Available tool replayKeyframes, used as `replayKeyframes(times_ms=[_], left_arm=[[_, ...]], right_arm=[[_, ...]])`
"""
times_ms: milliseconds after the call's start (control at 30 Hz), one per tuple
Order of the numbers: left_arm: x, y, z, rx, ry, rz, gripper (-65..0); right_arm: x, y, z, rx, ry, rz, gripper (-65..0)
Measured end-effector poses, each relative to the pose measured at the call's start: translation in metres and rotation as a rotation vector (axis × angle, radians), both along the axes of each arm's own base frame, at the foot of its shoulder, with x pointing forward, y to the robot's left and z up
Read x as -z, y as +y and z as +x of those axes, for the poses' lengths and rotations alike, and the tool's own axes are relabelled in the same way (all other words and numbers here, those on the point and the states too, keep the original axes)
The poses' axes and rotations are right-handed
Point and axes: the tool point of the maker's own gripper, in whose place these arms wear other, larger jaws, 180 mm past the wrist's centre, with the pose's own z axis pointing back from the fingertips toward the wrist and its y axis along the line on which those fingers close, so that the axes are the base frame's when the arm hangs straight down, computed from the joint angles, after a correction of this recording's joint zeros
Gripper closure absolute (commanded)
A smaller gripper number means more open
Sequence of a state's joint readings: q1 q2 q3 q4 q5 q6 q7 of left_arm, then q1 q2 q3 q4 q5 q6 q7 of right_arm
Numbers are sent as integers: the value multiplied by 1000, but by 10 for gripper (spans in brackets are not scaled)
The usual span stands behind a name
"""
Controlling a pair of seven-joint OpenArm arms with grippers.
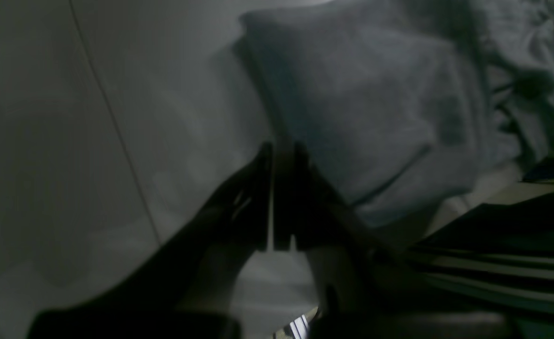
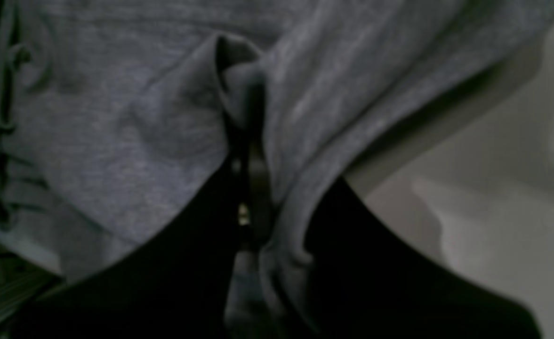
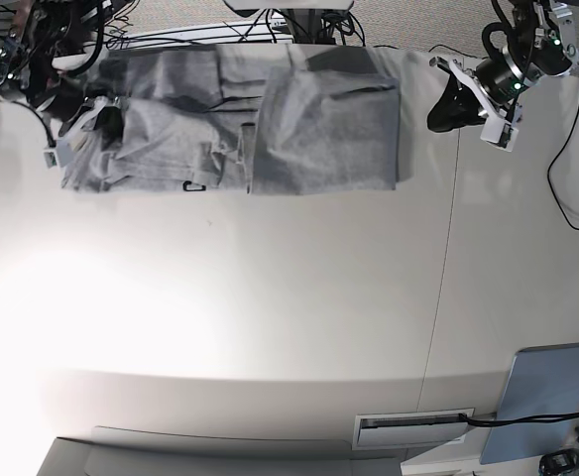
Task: Fold the T-shirt properly
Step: 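Grasp the strip's other end with the right gripper and fold it inward, then carry the folded end with the right gripper over onto the stack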
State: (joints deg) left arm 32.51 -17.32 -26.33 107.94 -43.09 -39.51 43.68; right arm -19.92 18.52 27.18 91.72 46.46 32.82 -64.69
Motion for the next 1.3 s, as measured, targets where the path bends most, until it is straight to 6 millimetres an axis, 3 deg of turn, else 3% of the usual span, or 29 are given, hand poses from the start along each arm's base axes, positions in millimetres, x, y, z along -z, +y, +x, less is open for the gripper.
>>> replayKeyframes(times_ms=[133, 267, 567, 800, 933, 1100, 1300], left_arm=[[2, 6, 3, -50, 19, 3, 0], [2, 6, 2, -50, 20, 2, 0], [2, 6, 3, -50, 19, 2, 0], [2, 6, 2, -50, 19, 2, 0], [2, 6, 3, -50, 19, 1, 0], [2, 5, 3, -51, 19, 0, 0], [3, 5, 2, -51, 19, 0, 0]], right_arm=[[-10, -22, -1, 11, 2, -91, 0], [-36, -32, 8, 16, -58, -145, 0], [-79, -3, 18, -78, -123, -177, 0], [-117, 45, 15, -155, -248, -206, 0], [-139, 83, 12, -261, -333, -236, 0], [-123, 120, 12, -333, -322, -217, 0], [-115, 183, 8, -422, -352, -127, 0]])
